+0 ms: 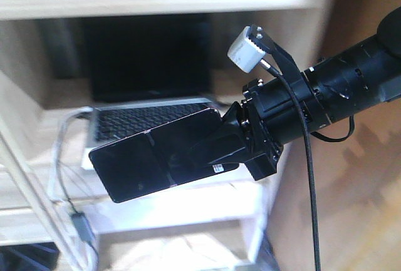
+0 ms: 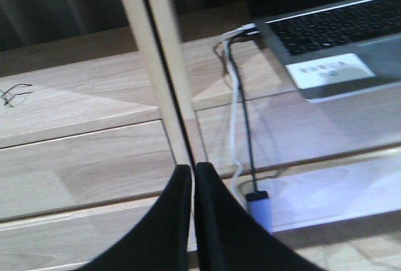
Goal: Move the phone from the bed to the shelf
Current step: 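Drive the base up to the wooden shelf with the laptop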
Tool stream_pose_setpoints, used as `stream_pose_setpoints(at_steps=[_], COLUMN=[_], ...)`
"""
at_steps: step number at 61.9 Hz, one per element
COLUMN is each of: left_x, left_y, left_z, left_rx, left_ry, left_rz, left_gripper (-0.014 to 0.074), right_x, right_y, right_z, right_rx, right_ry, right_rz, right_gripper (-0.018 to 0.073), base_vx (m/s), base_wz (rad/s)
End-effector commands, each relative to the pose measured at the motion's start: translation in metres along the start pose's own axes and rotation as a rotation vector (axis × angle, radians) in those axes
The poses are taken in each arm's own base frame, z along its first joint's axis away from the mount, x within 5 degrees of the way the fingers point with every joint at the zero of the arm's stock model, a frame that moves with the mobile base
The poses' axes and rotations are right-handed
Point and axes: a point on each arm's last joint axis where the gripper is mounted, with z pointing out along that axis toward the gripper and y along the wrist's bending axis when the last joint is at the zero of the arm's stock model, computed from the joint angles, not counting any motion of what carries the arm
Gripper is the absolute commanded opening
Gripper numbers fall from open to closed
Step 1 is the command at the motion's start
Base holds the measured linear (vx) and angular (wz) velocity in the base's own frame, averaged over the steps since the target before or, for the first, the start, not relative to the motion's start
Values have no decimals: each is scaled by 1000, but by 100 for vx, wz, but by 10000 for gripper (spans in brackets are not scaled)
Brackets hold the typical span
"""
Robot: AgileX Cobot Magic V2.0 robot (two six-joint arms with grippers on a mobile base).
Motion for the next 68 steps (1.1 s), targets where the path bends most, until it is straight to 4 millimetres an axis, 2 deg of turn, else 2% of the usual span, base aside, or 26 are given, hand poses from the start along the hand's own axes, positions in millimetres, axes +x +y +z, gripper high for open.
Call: stream_pose_setpoints(at_steps=[1,26,68], left_x=[-5,-5,-5], left_y=[0,0,0], left_z=[0,0,0], left_rx=[-5,-5,-5], left_ry=[-74,-74,-74], left_rz=[-1,-1,-1], left_gripper=[1,1,1], right_x=[-12,-12,-12], right_y=[19,19,19], right_z=[-12,-12,-12], right_rx=[-63,-63,-63], right_ry=[-65,-65,-65], right_rz=[-26,-26,-26], right_gripper=[-2,-2,-2], base_vx=[18,13,2], base_wz=[23,16,1])
